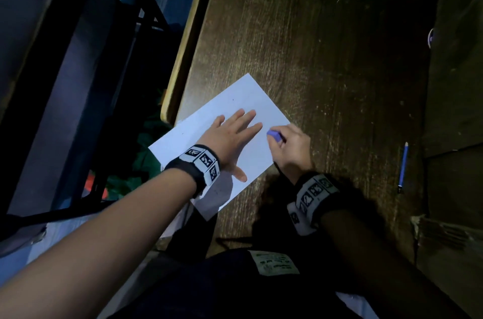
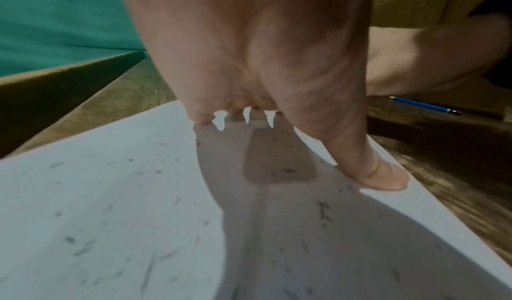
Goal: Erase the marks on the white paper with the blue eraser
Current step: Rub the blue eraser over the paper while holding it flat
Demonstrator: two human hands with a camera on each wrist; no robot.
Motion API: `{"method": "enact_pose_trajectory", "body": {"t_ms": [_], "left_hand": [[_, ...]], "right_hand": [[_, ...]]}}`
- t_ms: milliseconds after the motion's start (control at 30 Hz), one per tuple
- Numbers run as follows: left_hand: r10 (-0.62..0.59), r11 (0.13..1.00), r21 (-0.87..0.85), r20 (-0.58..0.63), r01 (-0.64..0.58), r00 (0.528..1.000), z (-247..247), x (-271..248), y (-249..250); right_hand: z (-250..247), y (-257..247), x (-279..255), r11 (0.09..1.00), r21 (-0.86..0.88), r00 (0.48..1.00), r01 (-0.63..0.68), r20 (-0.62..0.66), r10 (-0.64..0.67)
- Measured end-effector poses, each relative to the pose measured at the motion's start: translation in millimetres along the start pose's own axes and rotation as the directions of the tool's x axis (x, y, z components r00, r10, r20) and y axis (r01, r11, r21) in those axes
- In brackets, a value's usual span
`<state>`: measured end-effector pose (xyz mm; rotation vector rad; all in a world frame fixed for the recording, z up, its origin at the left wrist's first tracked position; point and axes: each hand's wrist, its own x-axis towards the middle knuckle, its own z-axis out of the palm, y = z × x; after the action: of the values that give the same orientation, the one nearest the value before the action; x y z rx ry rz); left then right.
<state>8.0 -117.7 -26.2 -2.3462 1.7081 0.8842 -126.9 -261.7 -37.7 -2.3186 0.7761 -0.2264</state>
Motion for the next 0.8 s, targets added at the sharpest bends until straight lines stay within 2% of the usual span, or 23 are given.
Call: {"method": "enact_pose_trajectory", "body": {"t_ms": [67,133,200,267,300,400,467,500,567,600,633,667,800], "left_hand": [[-0.036,0.999,-0.005,0.014,0.036,0.999,-0.6,3.9,-0.8],[-0.06,0.998,0.014,0.016,0.06,0.998,0.0,7.4,-1.0],[-0.078,0.997,0.028,0.034,0.077,0.996,-0.4,8.4,0.5],[-0.088,0.996,0.033,0.058,0.087,0.994,-4.0,8.8,1.6],[-0.089,0.996,0.032,0.066,0.087,0.994,-5.2,9.1,1.6],[-0.089,0.996,0.015,0.076,0.088,0.993,-6.7,8.6,3.3],[-0.099,0.995,0.015,0.079,0.098,0.992,-6.4,8.9,3.3],[-0.102,0.995,0.016,0.078,0.101,0.992,-6.0,9.3,3.2],[-0.109,0.994,0.02,0.071,0.108,0.991,-4.8,10.6,2.6],[-0.11,0.994,0.019,0.074,0.109,0.991,-4.7,10.7,2.8],[-0.112,0.994,0.019,0.08,0.111,0.991,-4.8,10.7,2.9],[-0.113,0.993,0.023,0.087,0.112,0.99,-5.5,10.6,2.9],[-0.129,0.992,0.022,0.092,0.127,0.987,-9.4,8.4,4.6]], "right_hand": [[0.8,-3.2,5.5,1.0,-0.017,0.999,-0.018,-0.044,0.017],[5.2,-15.6,-16.2,0.994,-0.044,0.995,0.095,0.005,-0.095],[2.3,-29.7,-46.3,0.976,-0.027,0.954,0.214,0.219,-0.203],[-2.9,-29.2,-39.6,0.946,0.003,0.885,0.323,0.355,-0.303],[-1.7,-23.1,-22.0,0.937,-0.003,0.876,0.35,0.354,-0.326],[1.6,-8.2,28.0,0.978,-0.088,0.972,0.189,0.161,-0.174],[8.9,-11.0,15.7,0.986,-0.055,0.984,0.158,0.088,-0.153],[10.9,-16.5,-3.3,0.983,-0.041,0.98,0.182,0.092,-0.177],[8.6,-24.5,-42.3,0.97,-0.014,0.949,0.243,0.213,-0.234],[3.9,-27.2,-50.9,0.968,-0.015,0.926,0.251,0.297,-0.235],[2.8,-24.1,-47.6,0.96,-0.015,0.911,0.28,0.319,-0.261],[3.4,-21.3,-34.1,0.958,-0.01,0.908,0.287,0.321,-0.269],[9.2,-13.7,41.0,0.976,-0.041,0.969,0.215,0.134,-0.208]]}}
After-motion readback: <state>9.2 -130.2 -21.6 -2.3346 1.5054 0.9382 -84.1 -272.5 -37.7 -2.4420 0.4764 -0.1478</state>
